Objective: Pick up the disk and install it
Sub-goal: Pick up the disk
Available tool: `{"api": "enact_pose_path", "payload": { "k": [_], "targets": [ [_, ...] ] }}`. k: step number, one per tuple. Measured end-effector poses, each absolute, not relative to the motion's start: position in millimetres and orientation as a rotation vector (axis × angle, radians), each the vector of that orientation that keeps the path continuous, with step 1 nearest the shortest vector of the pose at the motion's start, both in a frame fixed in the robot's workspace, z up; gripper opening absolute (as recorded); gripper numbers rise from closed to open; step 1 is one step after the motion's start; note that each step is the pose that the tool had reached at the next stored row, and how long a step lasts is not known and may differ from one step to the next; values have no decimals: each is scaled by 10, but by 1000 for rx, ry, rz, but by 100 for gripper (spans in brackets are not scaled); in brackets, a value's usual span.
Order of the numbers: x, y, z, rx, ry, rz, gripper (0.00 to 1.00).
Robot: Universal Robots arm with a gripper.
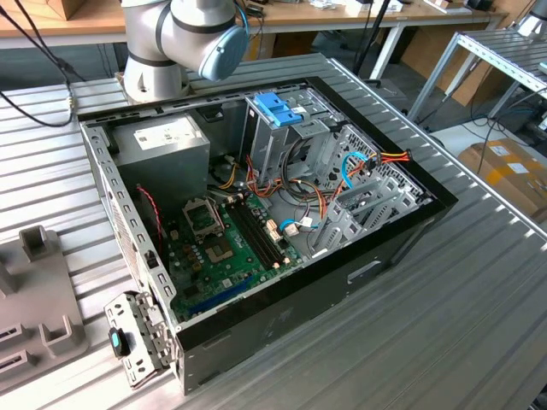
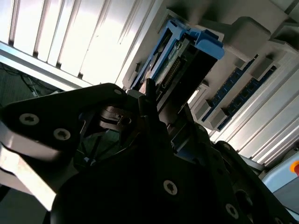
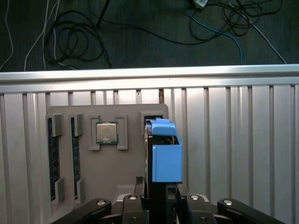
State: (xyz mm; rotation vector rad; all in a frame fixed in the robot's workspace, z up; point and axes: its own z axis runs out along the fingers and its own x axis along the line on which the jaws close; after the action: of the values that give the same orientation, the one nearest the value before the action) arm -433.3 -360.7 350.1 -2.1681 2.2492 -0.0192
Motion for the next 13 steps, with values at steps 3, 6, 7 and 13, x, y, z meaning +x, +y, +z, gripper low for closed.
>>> {"api": "enact_pose_path", "payload": {
  "k": [3, 6, 7, 13],
  "targets": [
    [-4333, -3607, 3504, -2168, 2249, -19, 35],
    [-4333, -3607, 3512, -2168, 2249, -19, 35],
    [-4333, -3607, 3513, -2168, 2249, -19, 35],
    [-4333, -3607, 3522, -2168, 2249, -19, 35]
  ]
}}
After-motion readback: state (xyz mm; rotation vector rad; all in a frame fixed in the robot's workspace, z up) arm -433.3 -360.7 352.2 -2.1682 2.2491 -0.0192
